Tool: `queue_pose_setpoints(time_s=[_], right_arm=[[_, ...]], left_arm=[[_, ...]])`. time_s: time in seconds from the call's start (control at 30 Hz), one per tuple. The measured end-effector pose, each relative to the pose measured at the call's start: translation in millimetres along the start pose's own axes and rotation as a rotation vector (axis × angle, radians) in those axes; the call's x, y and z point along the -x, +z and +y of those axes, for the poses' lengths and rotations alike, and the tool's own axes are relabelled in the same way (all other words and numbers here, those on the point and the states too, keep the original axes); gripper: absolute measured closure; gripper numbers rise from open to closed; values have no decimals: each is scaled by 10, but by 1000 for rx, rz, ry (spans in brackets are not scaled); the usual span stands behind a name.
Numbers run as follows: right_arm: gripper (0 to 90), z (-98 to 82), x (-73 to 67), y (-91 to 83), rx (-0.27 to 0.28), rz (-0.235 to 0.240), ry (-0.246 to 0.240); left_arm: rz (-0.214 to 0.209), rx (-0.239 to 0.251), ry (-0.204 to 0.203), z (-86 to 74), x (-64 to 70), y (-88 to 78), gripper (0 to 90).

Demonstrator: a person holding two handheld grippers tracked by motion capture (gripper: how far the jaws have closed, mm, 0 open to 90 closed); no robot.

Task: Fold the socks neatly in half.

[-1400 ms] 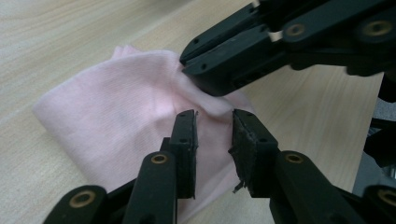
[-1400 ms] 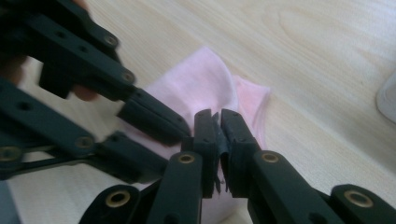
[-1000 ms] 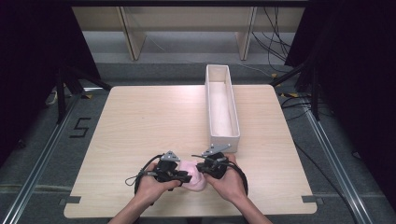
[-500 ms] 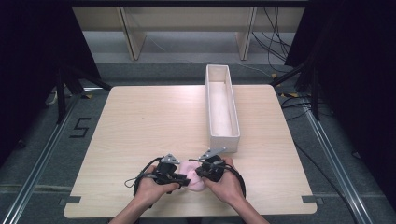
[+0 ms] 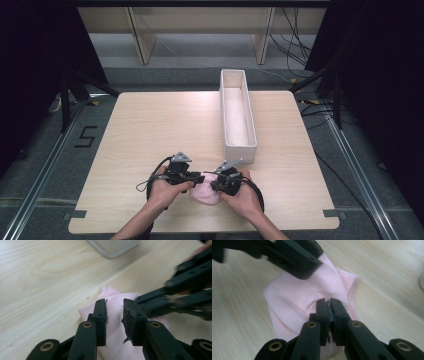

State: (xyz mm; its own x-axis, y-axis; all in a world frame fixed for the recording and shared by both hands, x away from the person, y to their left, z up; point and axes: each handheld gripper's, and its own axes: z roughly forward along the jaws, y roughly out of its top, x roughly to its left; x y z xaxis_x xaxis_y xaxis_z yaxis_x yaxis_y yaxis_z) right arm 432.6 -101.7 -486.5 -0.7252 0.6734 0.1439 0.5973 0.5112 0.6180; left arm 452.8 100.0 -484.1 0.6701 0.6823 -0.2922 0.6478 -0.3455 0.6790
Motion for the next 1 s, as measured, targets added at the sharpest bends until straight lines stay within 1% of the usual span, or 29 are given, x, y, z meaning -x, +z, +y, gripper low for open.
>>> queue_pose_setpoints(time_s=[0.03,0.1,0.13,0.17,0.2,0.23,0.27,0.3,0.33,0.37,0.4,0.43,0.47,0.5,0.53,0.57,0.6,0.63,0.67,0.7,0.73,0.77,0.8,0.83,0.87,0.97,1.0], right_arm=[[849,0,4,-5,2,11,-2],[841,-9,4,-23,0,13,7],[837,-14,8,-18,17,20,-1],[836,-17,13,-21,17,17,-8],[834,-22,0,-42,-13,2,17],[833,-26,13,-35,-7,5,-3],[832,-28,13,-33,-8,7,-2],[827,-29,14,-32,-7,6,-3],[814,-27,13,-38,-7,8,-3],[805,-32,-19,-36,6,8,42],[803,-26,-11,-78,-7,8,11],[801,-28,-28,-99,1,12,28],[801,-21,-32,-138,10,9,24],[802,-24,-35,-154,30,10,29],[802,-22,-38,-194,23,5,18],[802,-18,-43,-212,30,20,7],[801,-21,-58,-233,16,8,17],[800,-31,-57,-221,13,15,7],[798,-48,-56,-207,9,-7,1],[797,-60,-65,-194,-1,16,18],[797,-73,-51,-187,-21,8,7],[797,-84,-30,-161,-15,9,-18],[797,-94,-12,-137,-11,2,-37],[797,-102,-26,-126,-8,8,-14],[797,-100,-25,-133,-26,9,-11],[797,-105,-12,-119,-23,4,-17],[797,-107,-13,-116,-24,6,-13]], left_arm=[[2,-8,-5,-14,-12,29,731],[1,-18,-11,-43,-20,75,741],[1,-28,-5,-53,-28,83,744],[5,-19,-8,-61,-28,92,746],[6,-18,-8,-60,-26,92,747],[16,-15,-2,-59,-16,90,745],[14,-14,5,-55,-8,83,741],[13,0,17,-53,11,66,729],[17,20,38,-50,38,39,716],[23,23,59,-47,61,-6,706],[22,29,69,-51,85,-51,701],[18,37,78,-60,104,-94,700],[13,47,65,-77,135,-124,701],[-3,33,72,-94,148,-150,701],[-21,9,84,-113,149,-173,700],[-29,15,63,-139,177,-175,701],[-48,1,67,-159,183,-180,700],[-54,-16,71,-180,196,-182,699],[-62,-30,83,-199,202,-173,696],[-75,-47,88,-217,203,-161,693],[-74,-55,87,-233,205,-147,693],[-74,-59,85,-249,207,-129,693],[-76,-65,94,-259,198,-114,693],[-76,-71,88,-270,201,-99,693],[-76,-72,86,-282,207,-81,693],[-71,-74,95,-291,217,-68,693],[-70,-71,89,-292,219,-67,693]])
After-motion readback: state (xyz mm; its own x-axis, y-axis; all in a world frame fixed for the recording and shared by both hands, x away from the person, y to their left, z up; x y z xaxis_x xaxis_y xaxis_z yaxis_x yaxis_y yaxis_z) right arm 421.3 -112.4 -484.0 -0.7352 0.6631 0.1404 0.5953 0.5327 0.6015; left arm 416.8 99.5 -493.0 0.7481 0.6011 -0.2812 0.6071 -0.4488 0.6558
